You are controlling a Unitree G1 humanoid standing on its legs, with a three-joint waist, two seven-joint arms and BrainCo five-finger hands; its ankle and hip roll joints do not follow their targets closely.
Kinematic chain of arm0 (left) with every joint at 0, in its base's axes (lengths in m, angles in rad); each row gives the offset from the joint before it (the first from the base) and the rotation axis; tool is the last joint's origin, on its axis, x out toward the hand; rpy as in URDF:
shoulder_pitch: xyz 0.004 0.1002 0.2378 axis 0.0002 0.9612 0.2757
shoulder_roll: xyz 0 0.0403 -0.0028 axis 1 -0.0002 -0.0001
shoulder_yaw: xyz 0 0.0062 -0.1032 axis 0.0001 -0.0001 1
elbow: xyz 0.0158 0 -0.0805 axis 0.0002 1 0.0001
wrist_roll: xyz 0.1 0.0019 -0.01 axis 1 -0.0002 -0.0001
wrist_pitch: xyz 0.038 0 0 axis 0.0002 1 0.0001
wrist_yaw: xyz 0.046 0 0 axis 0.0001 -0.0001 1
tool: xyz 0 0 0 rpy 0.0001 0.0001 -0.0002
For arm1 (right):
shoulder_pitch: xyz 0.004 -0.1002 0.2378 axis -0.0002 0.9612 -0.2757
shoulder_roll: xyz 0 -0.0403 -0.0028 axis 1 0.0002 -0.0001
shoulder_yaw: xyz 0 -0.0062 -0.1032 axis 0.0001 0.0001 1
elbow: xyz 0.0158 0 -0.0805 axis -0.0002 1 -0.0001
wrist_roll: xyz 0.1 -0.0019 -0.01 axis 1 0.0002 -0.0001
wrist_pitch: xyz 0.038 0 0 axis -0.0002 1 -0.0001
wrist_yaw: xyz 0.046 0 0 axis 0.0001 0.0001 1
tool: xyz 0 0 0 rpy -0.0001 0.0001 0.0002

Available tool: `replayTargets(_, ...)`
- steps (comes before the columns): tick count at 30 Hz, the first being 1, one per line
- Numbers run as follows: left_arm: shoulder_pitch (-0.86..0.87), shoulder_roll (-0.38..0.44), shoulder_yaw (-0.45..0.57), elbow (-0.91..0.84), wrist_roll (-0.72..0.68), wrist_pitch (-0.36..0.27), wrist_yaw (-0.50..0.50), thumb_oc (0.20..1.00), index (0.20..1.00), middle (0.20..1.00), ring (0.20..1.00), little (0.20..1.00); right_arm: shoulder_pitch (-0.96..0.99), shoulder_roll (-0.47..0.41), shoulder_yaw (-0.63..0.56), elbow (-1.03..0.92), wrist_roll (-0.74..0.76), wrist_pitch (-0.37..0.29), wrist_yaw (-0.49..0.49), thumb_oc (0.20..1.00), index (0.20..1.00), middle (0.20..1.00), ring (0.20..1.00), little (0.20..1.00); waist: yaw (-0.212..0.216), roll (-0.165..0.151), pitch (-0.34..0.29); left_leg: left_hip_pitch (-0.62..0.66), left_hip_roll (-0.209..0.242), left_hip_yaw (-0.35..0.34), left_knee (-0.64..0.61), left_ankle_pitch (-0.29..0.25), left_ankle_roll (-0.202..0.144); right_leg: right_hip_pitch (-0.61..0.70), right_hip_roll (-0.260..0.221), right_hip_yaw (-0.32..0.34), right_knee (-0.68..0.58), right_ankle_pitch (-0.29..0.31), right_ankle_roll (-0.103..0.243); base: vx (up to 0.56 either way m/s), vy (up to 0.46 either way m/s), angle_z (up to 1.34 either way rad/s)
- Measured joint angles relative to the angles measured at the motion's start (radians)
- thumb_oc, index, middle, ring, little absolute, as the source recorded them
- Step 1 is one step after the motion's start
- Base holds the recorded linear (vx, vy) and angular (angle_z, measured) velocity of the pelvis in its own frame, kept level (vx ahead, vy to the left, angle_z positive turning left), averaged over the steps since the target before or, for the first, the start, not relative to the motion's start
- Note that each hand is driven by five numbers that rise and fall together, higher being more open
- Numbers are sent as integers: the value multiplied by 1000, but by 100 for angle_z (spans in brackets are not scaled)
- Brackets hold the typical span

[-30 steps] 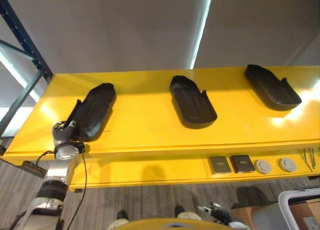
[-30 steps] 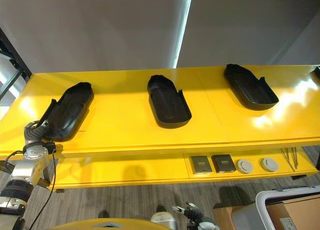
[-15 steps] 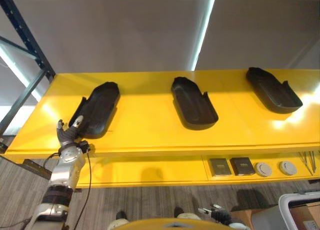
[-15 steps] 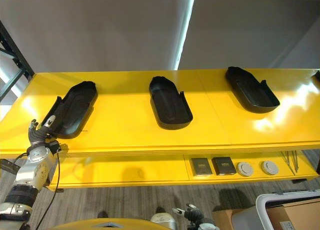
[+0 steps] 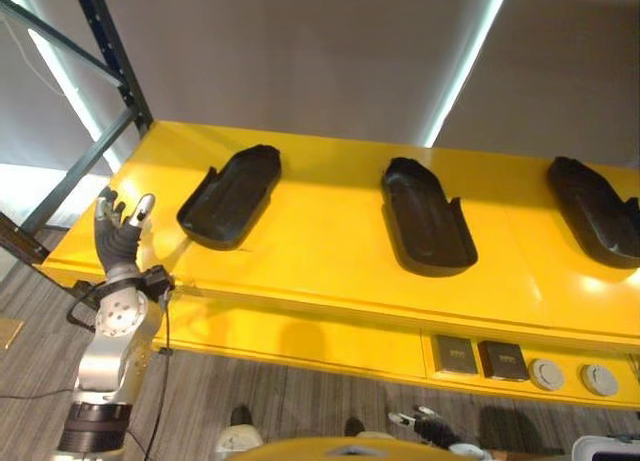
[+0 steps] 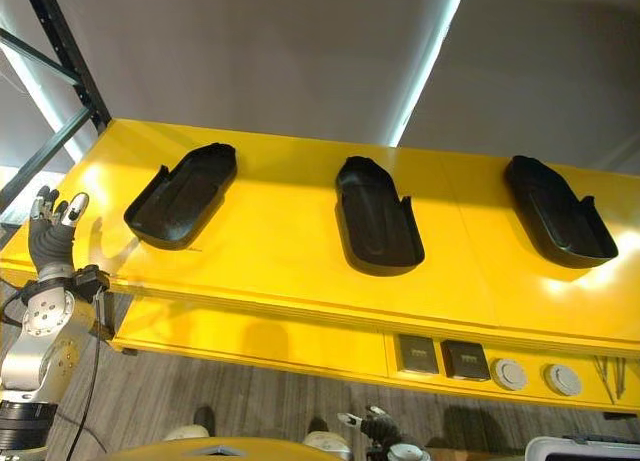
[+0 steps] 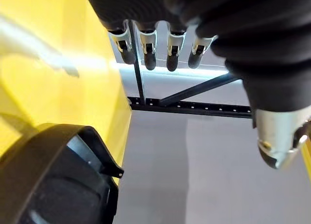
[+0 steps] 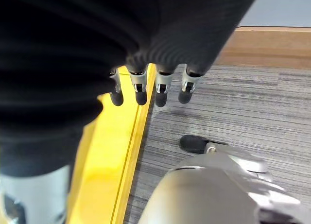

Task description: Move parts from the plastic box to the shelf.

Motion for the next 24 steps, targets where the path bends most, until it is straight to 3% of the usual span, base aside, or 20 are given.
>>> replayTargets(1, 0, 0, 0, 0, -1, -2, -17, 1000, 1000, 1000, 1000, 1000, -3, 0, 0, 1, 0, 0, -6, 1000, 1000, 1000, 1000, 1000, 2, 0, 0, 0, 0, -2, 0, 0, 0, 0, 0, 0, 0, -1, 0, -38, 15, 4)
replayTargets(6, 15, 2, -24, -16, -123, 3, -291, 1000, 1000, 1000, 1000, 1000, -6, 0, -3, 1, -1, 1, -26, 1000, 1000, 1000, 1000, 1000, 9, 6, 4, -1, 0, -3, 0, 0, 0, 0, 0, -1, -1, -2, 2, -39, 24, 0)
replayTargets(11, 56, 1, -151, -38, -245, 76, -502, 1000, 1000, 1000, 1000, 1000, -24, -1, -9, 7, -1, 3, -27, 1000, 1000, 1000, 1000, 1000, 9, 24, 12, -2, -1, 1, 0, -2, -3, -6, -1, 1, -1, -4, 5, -33, 35, -3)
replayTargets(13, 86, 0, -176, -34, -290, 101, -554, 200, 200, 200, 200, 200, -24, -5, -11, 7, -1, 3, -27, 1000, 1000, 1000, 1000, 1000, 2, 32, 11, -5, -1, 6, 0, -3, -4, -12, -1, 4, -1, -3, 5, -27, 35, -7)
replayTargets(17, 113, -1, -200, 61, -337, 95, -577, 200, 200, 200, 200, 200, -24, -10, -14, 8, -1, 2, -26, 1000, 1000, 1000, 1000, 1000, -3, 45, 8, -5, -1, 16, 0, -4, -2, -18, -2, 6, -1, -3, 3, -6, 11, -2)
replayTargets(24, 133, 0, -190, 63, -353, 73, -601, 200, 200, 200, 200, 200, -21, -10, -28, 9, -1, -2, -26, 1000, 1000, 1000, 1000, 1000, 2, 45, 8, -3, -1, 16, 0, -5, -2, -17, -3, 6, -1, -2, 3, 0, 0, 0)
